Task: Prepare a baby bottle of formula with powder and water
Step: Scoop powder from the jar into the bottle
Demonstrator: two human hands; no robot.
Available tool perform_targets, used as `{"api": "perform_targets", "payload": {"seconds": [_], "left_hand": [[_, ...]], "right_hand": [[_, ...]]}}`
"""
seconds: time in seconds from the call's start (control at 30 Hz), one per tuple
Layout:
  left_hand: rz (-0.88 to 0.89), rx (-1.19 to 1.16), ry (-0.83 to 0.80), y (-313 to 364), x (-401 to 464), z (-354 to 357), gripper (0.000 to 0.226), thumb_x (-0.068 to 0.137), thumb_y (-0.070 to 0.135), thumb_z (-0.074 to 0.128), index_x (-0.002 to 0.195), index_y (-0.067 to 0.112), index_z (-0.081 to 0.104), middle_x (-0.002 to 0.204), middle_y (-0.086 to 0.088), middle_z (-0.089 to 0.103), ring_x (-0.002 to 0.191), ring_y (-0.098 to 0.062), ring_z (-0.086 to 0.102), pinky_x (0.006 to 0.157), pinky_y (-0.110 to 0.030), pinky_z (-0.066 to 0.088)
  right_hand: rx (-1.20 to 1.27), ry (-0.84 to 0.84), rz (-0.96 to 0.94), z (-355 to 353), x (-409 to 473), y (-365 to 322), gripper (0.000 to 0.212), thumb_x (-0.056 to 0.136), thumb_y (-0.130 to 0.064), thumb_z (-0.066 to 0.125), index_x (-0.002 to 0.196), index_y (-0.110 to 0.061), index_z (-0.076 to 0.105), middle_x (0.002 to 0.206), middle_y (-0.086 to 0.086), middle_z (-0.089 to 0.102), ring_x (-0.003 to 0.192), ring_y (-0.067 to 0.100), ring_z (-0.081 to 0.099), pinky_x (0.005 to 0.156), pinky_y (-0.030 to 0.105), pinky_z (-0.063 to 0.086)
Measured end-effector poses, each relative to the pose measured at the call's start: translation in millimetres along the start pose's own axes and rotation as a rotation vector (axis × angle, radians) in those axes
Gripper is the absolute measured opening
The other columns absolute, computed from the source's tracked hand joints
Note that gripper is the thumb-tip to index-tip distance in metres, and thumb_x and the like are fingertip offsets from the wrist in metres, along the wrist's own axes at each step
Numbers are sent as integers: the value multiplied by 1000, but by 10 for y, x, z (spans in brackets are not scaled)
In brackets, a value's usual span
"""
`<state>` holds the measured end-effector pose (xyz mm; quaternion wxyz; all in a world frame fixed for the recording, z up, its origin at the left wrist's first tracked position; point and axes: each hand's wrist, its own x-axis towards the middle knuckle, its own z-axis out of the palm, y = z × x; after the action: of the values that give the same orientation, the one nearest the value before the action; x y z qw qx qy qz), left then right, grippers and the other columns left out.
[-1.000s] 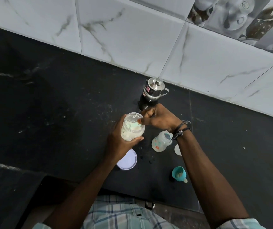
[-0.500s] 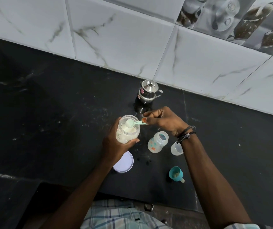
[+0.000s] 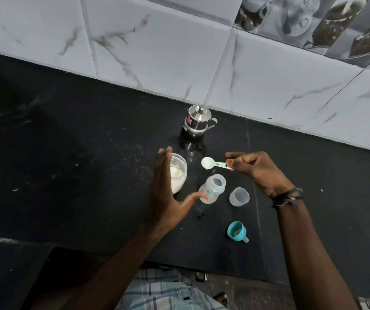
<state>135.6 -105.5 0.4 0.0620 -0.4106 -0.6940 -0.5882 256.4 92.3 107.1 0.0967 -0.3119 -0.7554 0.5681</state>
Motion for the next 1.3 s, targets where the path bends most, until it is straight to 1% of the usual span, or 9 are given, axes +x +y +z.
{"api": "perform_targets", "payload": {"seconds": [0.23, 0.53, 0.6, 0.7, 0.77, 0.9, 1.03, 1.17, 1.3], "left_hand": [[-32, -136, -135, 239, -82, 301, 95, 79, 31, 83, 151, -3, 31, 161, -9, 31, 151, -22, 26, 122, -34, 24], [-282, -107, -361, 199, -80, 626, 103, 71, 25, 91, 153, 9, 31, 154, -6, 43, 143, -20, 40, 117, -33, 34], [-305, -103, -385, 201, -67, 655, 100, 72, 24, 90, 153, 9, 33, 150, -6, 49, 139, -20, 45, 114, -32, 37], [-314, -93, -398, 195, -43, 692, 94, 73, 21, 89, 150, 7, 37, 137, -6, 61, 128, -24, 55, 108, -37, 44], [-318, -91, -391, 188, -37, 705, 91, 73, 18, 88, 149, 6, 39, 130, -6, 65, 123, -25, 59, 105, -40, 46], [-321, -69, -379, 167, -42, 720, 90, 74, 19, 87, 149, 6, 39, 129, -9, 66, 121, -26, 60, 103, -39, 48], [-318, -34, -363, 154, -41, 730, 90, 74, 23, 87, 149, 7, 40, 129, -12, 66, 119, -28, 62, 100, -36, 49], [-308, -24, -349, 164, -52, 730, 87, 73, 22, 88, 146, 6, 44, 126, -11, 67, 115, -29, 64, 97, -39, 51], [-321, -23, -357, 162, -46, 726, 87, 73, 23, 88, 146, 7, 44, 125, -13, 68, 114, -30, 64, 96, -42, 52]], "right_hand": [[-37, 69, 47, -223, -288, 139, 17, 85, -8, 72, 68, -9, 77, 99, 10, 76, 110, -3, 62, 92, 19, 44], [-174, 116, 78, -138, -381, 200, 21, 86, -11, 72, 72, 4, 74, 88, 11, 76, 117, 2, 56, 99, 32, 44], [-212, 119, 78, -113, -380, 183, 22, 85, -11, 73, 65, -2, 74, 82, 9, 75, 116, 2, 56, 100, 35, 44], [-290, 117, 61, -93, -380, 160, 41, 85, -12, 74, 46, -24, 68, 63, -11, 69, 118, 10, 57, 101, 38, 43], [-366, 115, 67, -77, -373, 131, 35, 85, -15, 75, 51, -24, 70, 68, -14, 70, 120, 12, 55, 101, 40, 44], [-652, 124, 48, -7, -304, 41, 24, 85, -27, 74, 65, -13, 72, 92, 0, 72, 105, 13, 63, 88, 38, 52], [-933, 207, -93, 154, -272, -71, 33, 84, -35, 73, 62, -16, 60, 66, -1, 58, 61, 17, 56, 55, 29, 40], [-1060, 227, -225, 318, -294, -153, 27, 83, -32, 74, 81, -6, 69, 91, 7, 58, 78, 29, 60, 63, 37, 49], [-959, 144, -234, 349, -296, -189, 19, 80, -23, 79, 77, -5, 71, 87, 3, 61, 73, 19, 57, 62, 29, 44]]}}
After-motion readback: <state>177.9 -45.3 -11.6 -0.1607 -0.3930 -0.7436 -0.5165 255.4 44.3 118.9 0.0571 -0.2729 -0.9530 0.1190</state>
